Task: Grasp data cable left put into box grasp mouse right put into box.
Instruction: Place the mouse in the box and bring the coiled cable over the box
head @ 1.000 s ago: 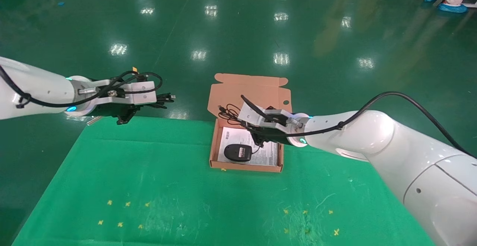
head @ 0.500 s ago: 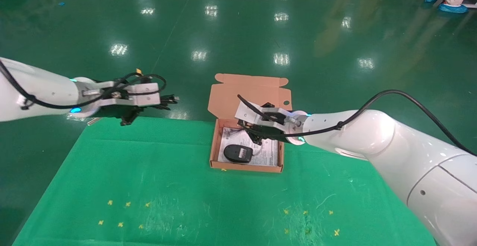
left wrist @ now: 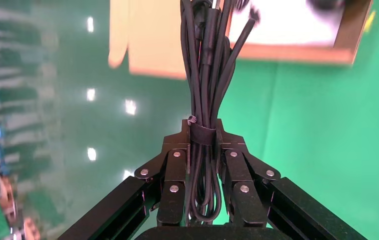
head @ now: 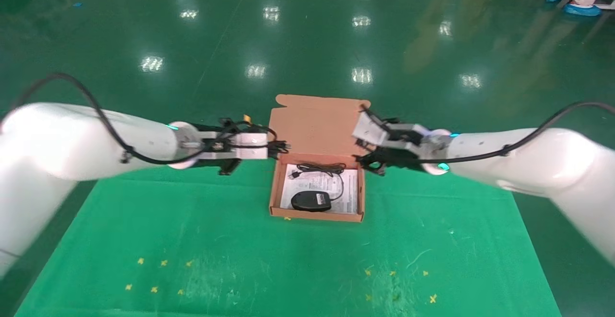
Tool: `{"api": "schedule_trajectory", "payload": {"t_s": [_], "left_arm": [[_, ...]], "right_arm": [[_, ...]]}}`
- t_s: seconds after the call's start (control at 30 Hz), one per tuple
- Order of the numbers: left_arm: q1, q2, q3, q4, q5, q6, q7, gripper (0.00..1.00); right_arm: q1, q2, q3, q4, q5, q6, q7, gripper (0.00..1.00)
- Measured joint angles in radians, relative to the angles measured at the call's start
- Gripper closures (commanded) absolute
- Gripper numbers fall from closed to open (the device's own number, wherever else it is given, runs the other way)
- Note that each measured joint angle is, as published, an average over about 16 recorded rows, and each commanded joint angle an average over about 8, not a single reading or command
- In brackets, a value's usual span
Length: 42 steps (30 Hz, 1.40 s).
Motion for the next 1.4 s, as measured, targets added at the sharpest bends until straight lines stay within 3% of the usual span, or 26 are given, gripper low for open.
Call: {"api": "schedule_trajectory", "payload": {"t_s": [0.27,0.47,0.73,1.0,1.27,1.4], "left_arm": [[0.029,0.122,0.044,0.164,-0.119,-0.167,0.186,1.0],[0.046,0.163,0.117,0.224,-0.234,-0.26,0.28,1.0],[0.058,0.169,0.25,0.227,-0.37,-0.344,0.326,1.0],[0.05,0.17,0.364,0.221,-0.463,-0.396,0.325,0.98],[0.034,0.17,0.426,0.221,-0.522,-0.409,0.31,0.0],[0.03,0.17,0.436,0.223,-0.533,-0.407,0.305,0.0]], "right_arm": [[0.049,0.179,-0.037,0.153,-0.079,0.003,0.1,0.0],[0.085,0.304,-0.074,0.291,-0.161,0.001,0.211,0.0],[0.12,0.424,-0.112,0.456,-0.277,-0.004,0.38,0.0],[0.137,0.49,-0.134,0.583,-0.387,-0.012,0.532,0.0],[0.144,0.518,-0.144,0.656,-0.459,-0.019,0.615,0.0],[0.145,0.523,-0.146,0.668,-0.472,-0.02,0.626,0.0]]}}
